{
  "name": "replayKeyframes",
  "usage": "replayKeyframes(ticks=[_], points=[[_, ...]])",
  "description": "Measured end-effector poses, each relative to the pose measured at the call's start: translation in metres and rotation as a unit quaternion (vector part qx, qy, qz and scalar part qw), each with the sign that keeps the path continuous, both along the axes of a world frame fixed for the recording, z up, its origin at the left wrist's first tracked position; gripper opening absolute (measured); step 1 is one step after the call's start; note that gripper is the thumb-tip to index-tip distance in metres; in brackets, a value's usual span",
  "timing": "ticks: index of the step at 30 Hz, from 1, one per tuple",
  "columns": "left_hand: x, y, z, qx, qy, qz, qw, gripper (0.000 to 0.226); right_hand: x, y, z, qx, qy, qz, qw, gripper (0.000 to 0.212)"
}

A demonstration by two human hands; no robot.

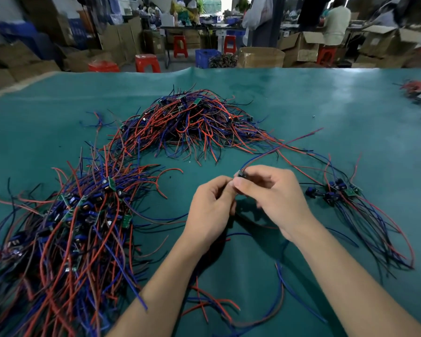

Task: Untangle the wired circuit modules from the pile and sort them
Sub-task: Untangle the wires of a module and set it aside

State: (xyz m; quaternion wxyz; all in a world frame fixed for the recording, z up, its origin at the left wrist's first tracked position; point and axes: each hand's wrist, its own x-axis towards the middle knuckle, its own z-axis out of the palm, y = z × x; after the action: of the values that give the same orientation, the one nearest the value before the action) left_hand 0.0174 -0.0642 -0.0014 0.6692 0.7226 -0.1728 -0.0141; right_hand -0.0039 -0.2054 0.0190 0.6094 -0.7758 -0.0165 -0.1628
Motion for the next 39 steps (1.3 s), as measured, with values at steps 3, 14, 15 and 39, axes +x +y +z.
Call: replayKeyframes(ticks=[3,14,15,39], points=[[0.0,0.0,0.001,0.016,-0.008,-0.016,1.0,0.027,-0.001,-0.005,0.001,-0.022,-0.026,-0.019,0.999,0.007],[-0.008,-0.001,0.009,0.054,-0.024,-0.063,0.996,0.023,-0.005,-0.024,0.042,0.087,-0.162,-0.21,0.96,0.012],[-0.008,-0.001,0.009,0.063,-0.03,-0.057,0.996,0.023,-0.007,-0.022,0.051,0.102,-0.174,-0.22,0.954,0.012],[-0.007,-0.001,0.008,0.061,-0.006,0.007,0.998,0.021,0.125,0.04,0.062,-0.494,0.197,0.056,0.845,0.035]])
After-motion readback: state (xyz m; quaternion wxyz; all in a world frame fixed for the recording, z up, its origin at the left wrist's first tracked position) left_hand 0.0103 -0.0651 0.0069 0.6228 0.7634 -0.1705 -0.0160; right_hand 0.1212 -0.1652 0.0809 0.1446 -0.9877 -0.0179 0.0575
